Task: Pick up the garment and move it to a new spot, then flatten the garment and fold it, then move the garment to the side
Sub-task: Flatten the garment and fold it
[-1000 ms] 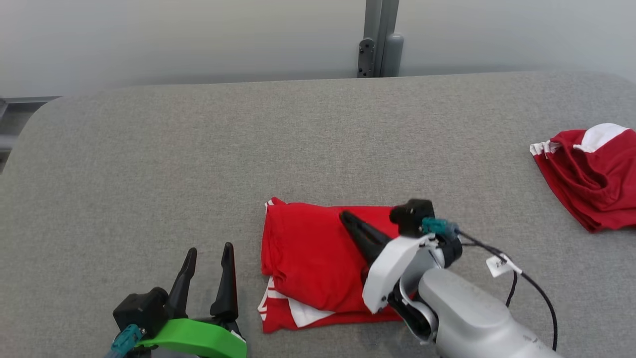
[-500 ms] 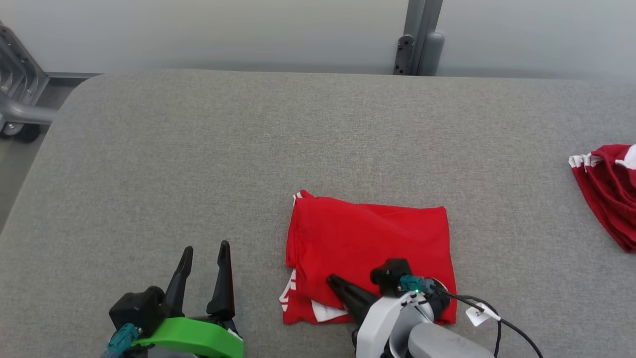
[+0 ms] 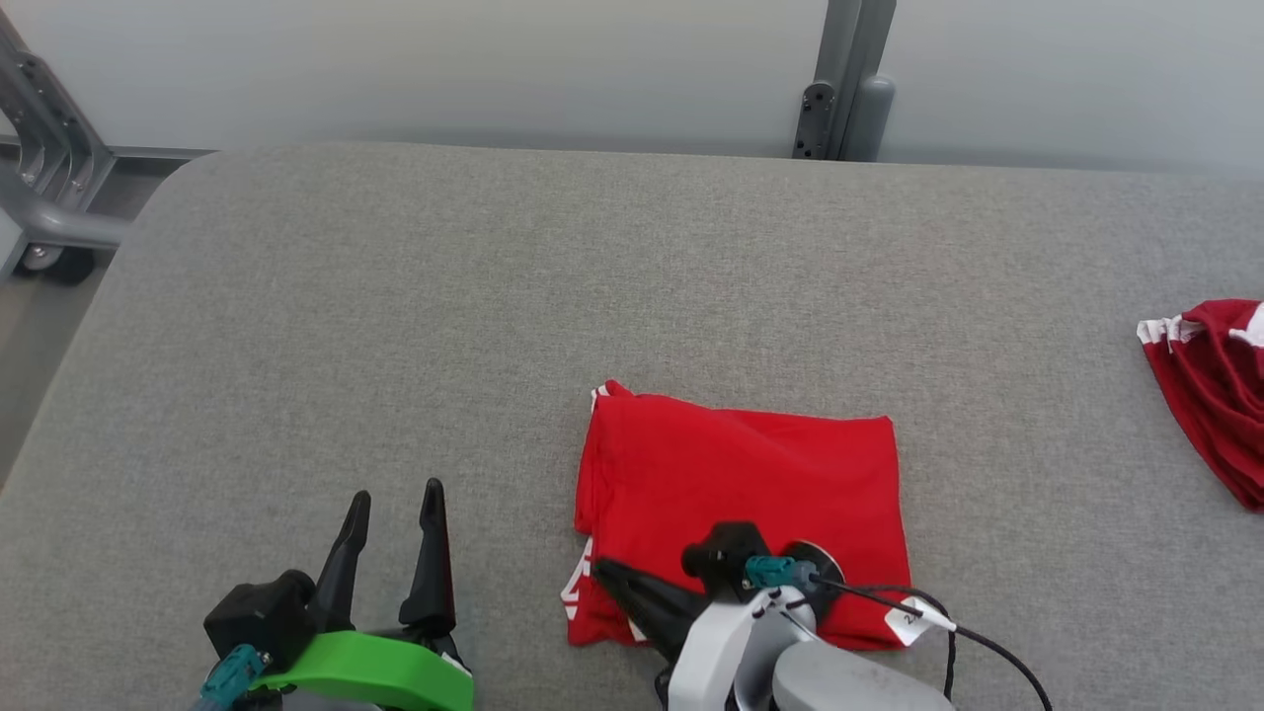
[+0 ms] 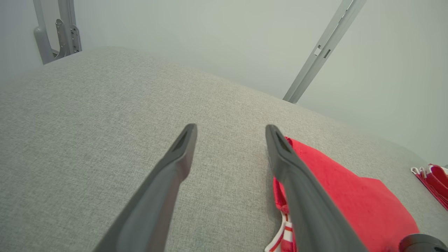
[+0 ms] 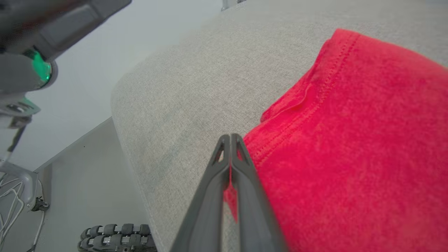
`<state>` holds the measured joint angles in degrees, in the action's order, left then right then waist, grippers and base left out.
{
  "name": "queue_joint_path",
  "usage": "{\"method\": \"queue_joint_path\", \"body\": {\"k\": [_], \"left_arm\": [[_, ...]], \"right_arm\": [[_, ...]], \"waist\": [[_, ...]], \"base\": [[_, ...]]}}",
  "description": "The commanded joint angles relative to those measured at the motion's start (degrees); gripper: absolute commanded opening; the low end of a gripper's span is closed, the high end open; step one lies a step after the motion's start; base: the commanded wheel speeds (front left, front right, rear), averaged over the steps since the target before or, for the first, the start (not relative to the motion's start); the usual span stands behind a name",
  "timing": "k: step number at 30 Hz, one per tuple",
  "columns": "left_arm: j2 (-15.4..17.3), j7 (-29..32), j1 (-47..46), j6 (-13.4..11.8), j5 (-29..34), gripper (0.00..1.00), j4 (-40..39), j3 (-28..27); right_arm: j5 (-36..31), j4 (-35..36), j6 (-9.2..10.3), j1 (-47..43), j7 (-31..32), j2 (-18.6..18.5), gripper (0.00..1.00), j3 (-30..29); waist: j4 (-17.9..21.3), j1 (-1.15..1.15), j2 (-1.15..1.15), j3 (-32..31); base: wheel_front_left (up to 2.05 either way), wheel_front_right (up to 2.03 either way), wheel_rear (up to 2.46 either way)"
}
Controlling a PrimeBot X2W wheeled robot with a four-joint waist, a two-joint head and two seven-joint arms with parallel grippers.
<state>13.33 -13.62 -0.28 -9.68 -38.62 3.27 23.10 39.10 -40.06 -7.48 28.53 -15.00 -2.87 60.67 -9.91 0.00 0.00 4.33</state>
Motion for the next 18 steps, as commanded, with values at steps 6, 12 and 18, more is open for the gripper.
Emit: {"method": "queue_joint_path", "body": {"k": [6,12,18], "left_arm": [[0.7,-0.4,0.7,-0.2,0.5,1.0,-0.6,0.1],[0.7,-0.7,-0.2,-0.1,1.6,1.0,-0.5,0.2],[0.2,-1.2,-0.3,-0.3,2.6,1.0,0.5,-0.3]], "right_arm": [[-7.2,5.8,-0.02,-1.1,-0.2,-0.1,0.0,-11.0],[-17.0,12.0,-0.01,-5.7,-0.2,-0.9,1.0,-26.6],[-25.0,18.2,-0.01,-13.1,-0.2,-0.7,1.0,-40.8]], "waist": [[2.3,0.0,0.0,-1.2],[4.7,0.0,0.0,-2.6],[7.3,0.0,0.0,-3.8]], "base": [[0.0,0.0,0.0],[0.0,0.0,0.0],[0.0,0.0,0.0]]}}
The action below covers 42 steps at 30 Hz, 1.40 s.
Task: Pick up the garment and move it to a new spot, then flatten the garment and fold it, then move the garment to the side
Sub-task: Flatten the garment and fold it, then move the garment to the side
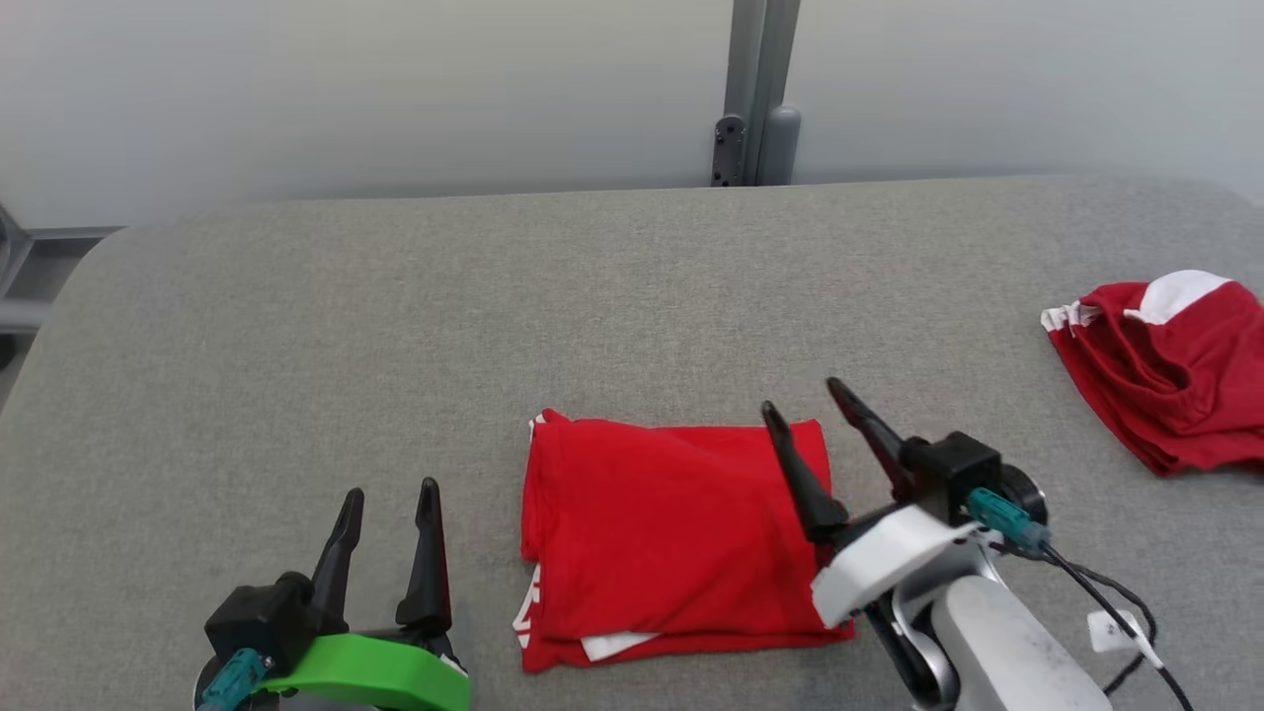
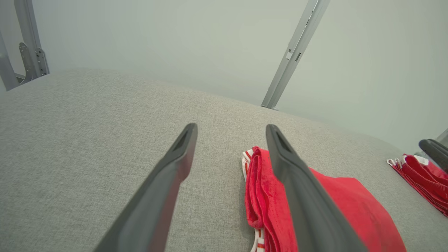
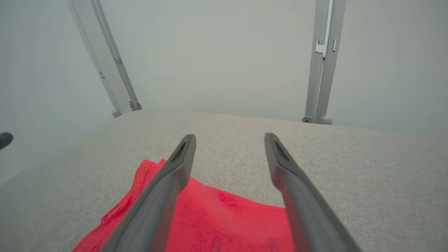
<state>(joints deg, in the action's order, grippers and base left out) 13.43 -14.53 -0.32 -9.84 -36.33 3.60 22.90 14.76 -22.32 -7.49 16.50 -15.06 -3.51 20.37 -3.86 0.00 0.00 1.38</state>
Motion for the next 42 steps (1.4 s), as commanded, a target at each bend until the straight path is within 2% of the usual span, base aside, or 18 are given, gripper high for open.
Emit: {"method": "queue_joint_path", "body": {"k": [1,7,15,26,42], "left_arm": [[-0.1,-0.3,-0.1,-0.1,0.5,1.0,0.3,-0.2],[-1.0,-0.7,1.4,0.0,1.9,1.0,1.0,-1.3],[-2.6,-0.7,3.7,0.4,5.1,1.0,0.8,-4.6],[-4.4,-0.7,5.0,1.8,9.6,1.0,1.3,-7.5],[-6.1,-0.7,4.8,3.7,11.4,1.0,2.4,-9.5]], "right_arm": [[-1.6,1.7,0.0,-2.1,-0.1,0.1,1.0,-2.2],[-5.2,8.1,0.0,-8.9,-0.1,0.5,1.0,-10.3],[-2.1,13.3,0.0,-13.7,-0.1,0.6,1.0,-16.2],[-1.2,13.3,0.0,-14.5,-0.1,0.6,1.0,-16.8],[-1.2,11.1,0.0,-12.9,0.2,0.6,1.0,-16.1]], "waist": [[1.6,0.0,0.0,-1.0],[3.4,0.0,0.0,-1.4],[4.5,0.0,0.0,-1.5],[4.4,0.0,0.0,-1.5],[4.1,0.0,0.0,-1.4]], "base": [[0.0,0.0,0.0],[0.0,0.0,0.0],[0.0,0.0,0.0],[0.0,0.0,0.0],[0.0,0.0,0.0]]}}
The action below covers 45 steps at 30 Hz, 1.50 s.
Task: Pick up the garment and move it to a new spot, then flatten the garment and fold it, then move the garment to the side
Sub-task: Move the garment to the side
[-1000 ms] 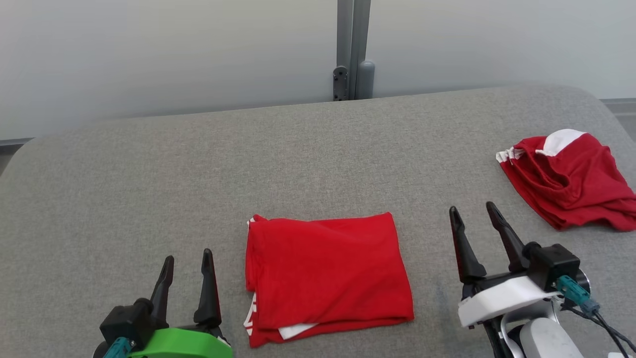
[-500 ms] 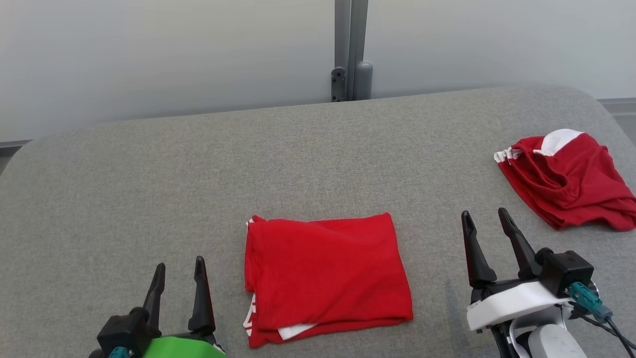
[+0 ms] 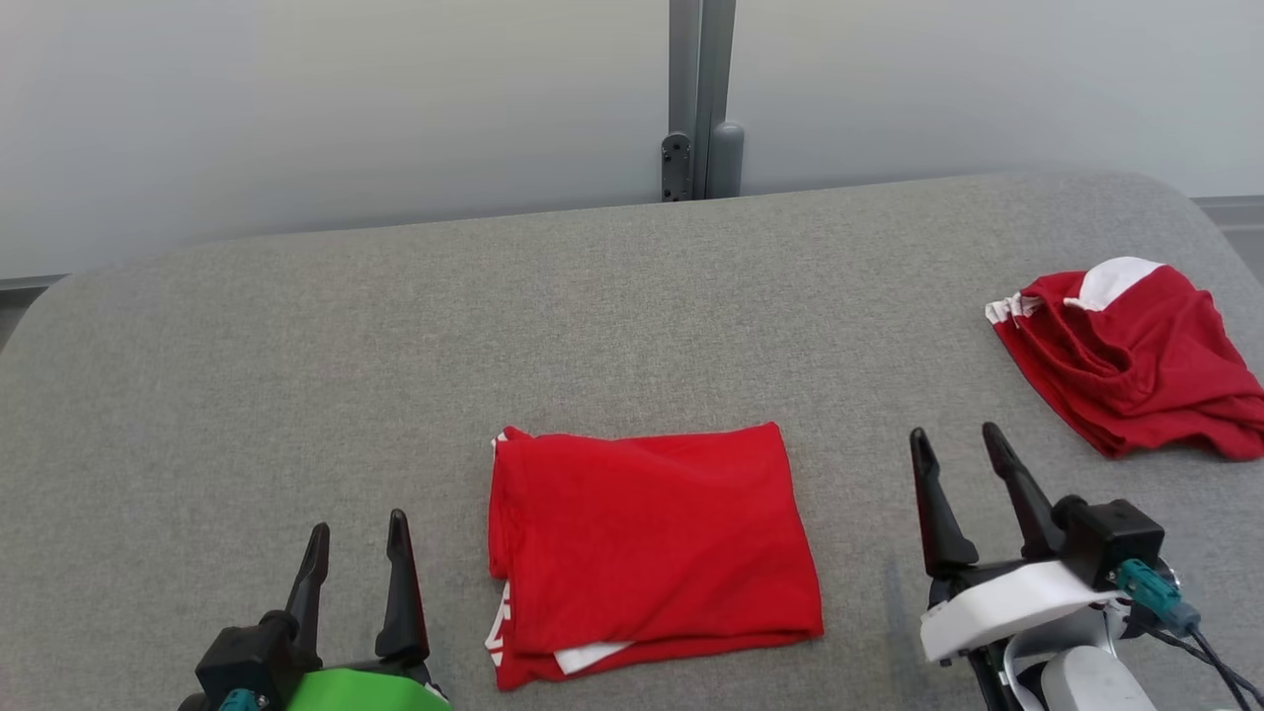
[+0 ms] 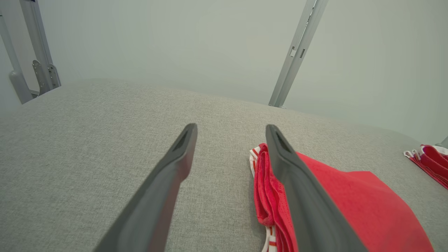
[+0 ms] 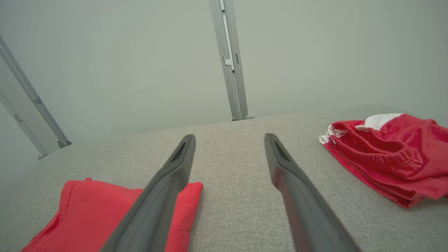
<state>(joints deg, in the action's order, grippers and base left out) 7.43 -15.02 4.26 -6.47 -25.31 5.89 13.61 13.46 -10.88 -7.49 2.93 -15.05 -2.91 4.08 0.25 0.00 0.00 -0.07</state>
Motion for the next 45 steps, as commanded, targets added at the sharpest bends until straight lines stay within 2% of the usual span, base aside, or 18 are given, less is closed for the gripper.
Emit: {"method": "queue_joint_path", "body": {"k": [1,5,8,14,18,24,33,34,35,36,37,38,45], "left_arm": [[-0.2,-0.2,0.2,0.4,0.4,1.0,0.1,-0.2],[-0.6,-0.2,-0.2,0.7,0.6,1.0,0.4,-0.3],[-1.0,-0.2,-0.9,1.0,0.9,1.0,0.6,-0.2],[-1.9,-0.2,-2.2,1.9,1.1,1.0,1.0,-0.4],[-2.4,-0.2,-3.1,2.5,1.4,1.0,1.3,-0.6],[-3.1,-0.2,-4.1,3.1,2.1,1.0,1.7,-1.4],[-3.8,-0.2,-4.9,4.3,2.8,1.0,2.5,-2.5],[-3.8,-0.2,-5.0,4.3,2.8,1.0,2.5,-2.6],[-3.8,-0.2,-5.0,4.4,2.9,1.0,2.5,-2.8],[-3.9,-0.2,-5.0,4.5,3.0,1.0,2.5,-2.9],[-3.9,-0.2,-4.9,4.5,3.2,1.0,2.5,-3.1],[-4.0,-0.2,-4.9,4.5,3.2,1.0,2.5,-3.2],[-4.1,-0.2,-5.0,5.0,4.1,1.0,2.2,-3.6]], "right_arm": [[0.0,-0.9,0.0,1.2,0.9,0.0,1.0,0.3],[0.0,-2.5,0.0,3.8,6.5,-0.1,1.0,0.5],[1.3,-3.8,0.0,6.0,13.0,-1.0,1.0,1.3],[8.3,-6.5,-0.01,10.0,26.0,-4.7,1.0,5.6],[12.5,-9.0,-0.01,12.0,31.4,-7.0,1.0,9.1],[16.7,-12.8,-0.01,14.4,34.0,-8.9,1.0,12.9],[20.8,-19.3,-0.01,17.6,35.3,-8.9,1.0,16.6],[21.2,-19.8,-0.01,17.9,35.4,-9.0,0.96,17.1],[21.6,-20.2,-0.01,18.1,35.5,-9.0,0.62,17.6],[22.0,-20.5,-0.01,18.3,35.5,-9.1,0.39,18.2],[22.4,-20.5,-0.01,18.6,35.3,-9.2,0.23,18.7],[22.8,-20.5,-0.01,18.9,35.1,-9.3,0.0,19.1],[23.4,-18.9,0.04,21.6,31.7,-12.4,0.0,20.4]], "waist": [[0.0,0.0,0.0,0.1],[-0.3,0.0,0.0,0.7],[-0.8,0.0,0.0,1.4],[-2.7,0.0,0.0,3.2],[-4.3,0.0,0.0,4.6],[-6.7,0.0,0.0,6.4],[-8.5,0.0,0.0,7.8],[-8.5,0.0,0.0,7.9],[-8.6,0.0,0.0,7.9],[-8.5,0.0,0.0,7.9],[-8.4,0.0,0.0,8.0],[-8.3,0.0,0.0,8.0],[-5.2,0.0,0.0,8.2]], "base": [[0.0,0.0,0.0],[0.0,0.0,0.0],[0.0,0.0,0.0],[0.0,0.0,0.0],[0.0,0.0,0.0],[0.0,0.0,0.0],[0.0,0.0,0.0],[0.0,0.0,0.0],[0.0,0.0,0.0],[0.0,0.0,0.0],[0.0,0.0,0.0],[0.0,0.0,0.0],[0.0,0.0,0.0]]}}
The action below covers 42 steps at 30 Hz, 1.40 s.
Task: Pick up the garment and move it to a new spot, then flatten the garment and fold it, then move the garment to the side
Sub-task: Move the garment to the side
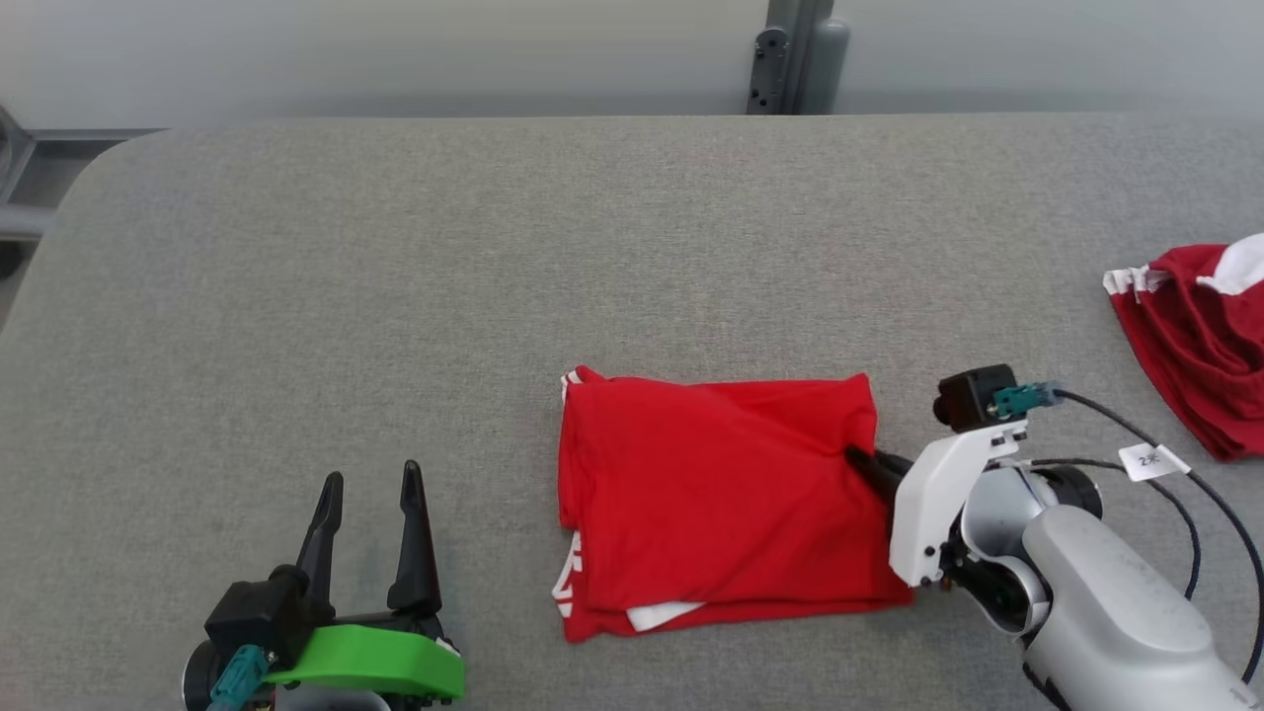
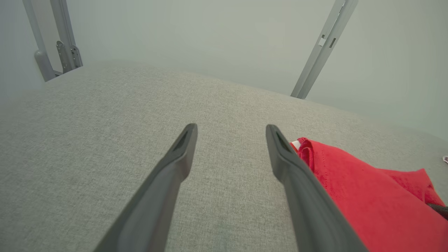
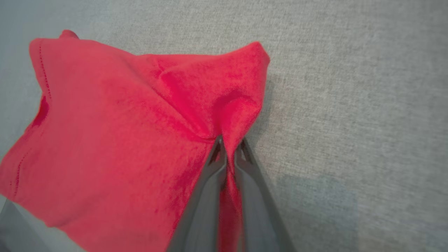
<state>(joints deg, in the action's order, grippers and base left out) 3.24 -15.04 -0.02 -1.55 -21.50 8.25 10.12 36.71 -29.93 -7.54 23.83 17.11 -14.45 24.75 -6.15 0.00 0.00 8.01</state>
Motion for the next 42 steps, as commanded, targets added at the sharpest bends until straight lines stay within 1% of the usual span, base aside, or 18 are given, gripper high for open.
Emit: {"method": "queue_joint_path", "body": {"k": [1,7,13,18,21,25,28,32,38,42], "left_arm": [[0.0,-0.2,-0.8,0.2,0.4,1.0,-0.2,-0.1],[0.0,-0.2,-1.2,0.9,1.6,1.0,-0.6,0.3],[0.0,-0.2,-1.8,1.4,2.6,1.0,-1.3,1.1],[0.6,-0.1,-3.0,1.9,3.6,1.0,-1.4,2.1],[1.0,0.1,-4.1,2.3,4.1,1.0,-1.3,2.9],[1.3,0.4,-5.0,2.3,4.6,1.0,-1.3,3.3],[1.6,0.5,-5.1,2.1,4.6,1.0,-1.4,3.3],[1.9,0.7,-5.0,2.0,4.5,1.0,-1.5,3.5],[1.9,0.9,-5.1,1.6,4.1,1.0,-1.4,3.6],[1.8,0.7,-5.3,1.5,3.9,1.0,-1.4,3.8]], "right_arm": [[0.1,0.5,0.1,1.1,-0.9,-1.4,0.0,-0.2],[-0.3,2.4,0.09,2.6,-1.5,-5.3,0.0,-0.7],[-1.1,4.9,0.09,4.0,-0.4,-8.1,0.0,-1.8],[-1.8,7.0,0.08,5.2,0.3,-9.0,0.0,-2.8],[-2.2,7.7,0.08,5.4,0.3,-8.8,0.0,-3.7],[-2.6,8.5,0.08,5.5,0.3,-8.4,0.0,-4.0],[-3.0,8.8,0.08,5.8,-0.1,-8.2,0.0,-4.4],[-3.9,8.9,0.08,6.8,-0.3,-7.9,0.0,-4.5],[-5.5,8.4,0.08,10.6,-0.2,-7.7,0.0,-3.8],[-7.0,6.7,0.08,14.9,0.3,-7.7,0.0,-3.3]], "waist": [[2.0,0.0,0.0,0.2],[8.2,0.0,0.0,0.7],[16.3,0.0,0.0,2.0],[23.0,0.0,0.0,4.1],[25.7,0.0,0.0,5.0],[28.4,0.0,0.0,5.6],[29.4,0.0,0.0,5.7],[29.5,0.0,0.0,5.5],[27.3,0.0,0.0,5.2],[25.0,0.0,0.0,5.1]], "base": [[0.0,0.0,0.0],[0.0,0.0,0.0],[0.0,0.0,0.0],[0.0,0.0,0.0],[0.0,0.0,0.0],[0.0,0.0,0.0],[0.0,0.0,0.0],[0.0,0.0,0.0],[0.0,0.0,0.0],[0.0,0.0,0.0]]}}
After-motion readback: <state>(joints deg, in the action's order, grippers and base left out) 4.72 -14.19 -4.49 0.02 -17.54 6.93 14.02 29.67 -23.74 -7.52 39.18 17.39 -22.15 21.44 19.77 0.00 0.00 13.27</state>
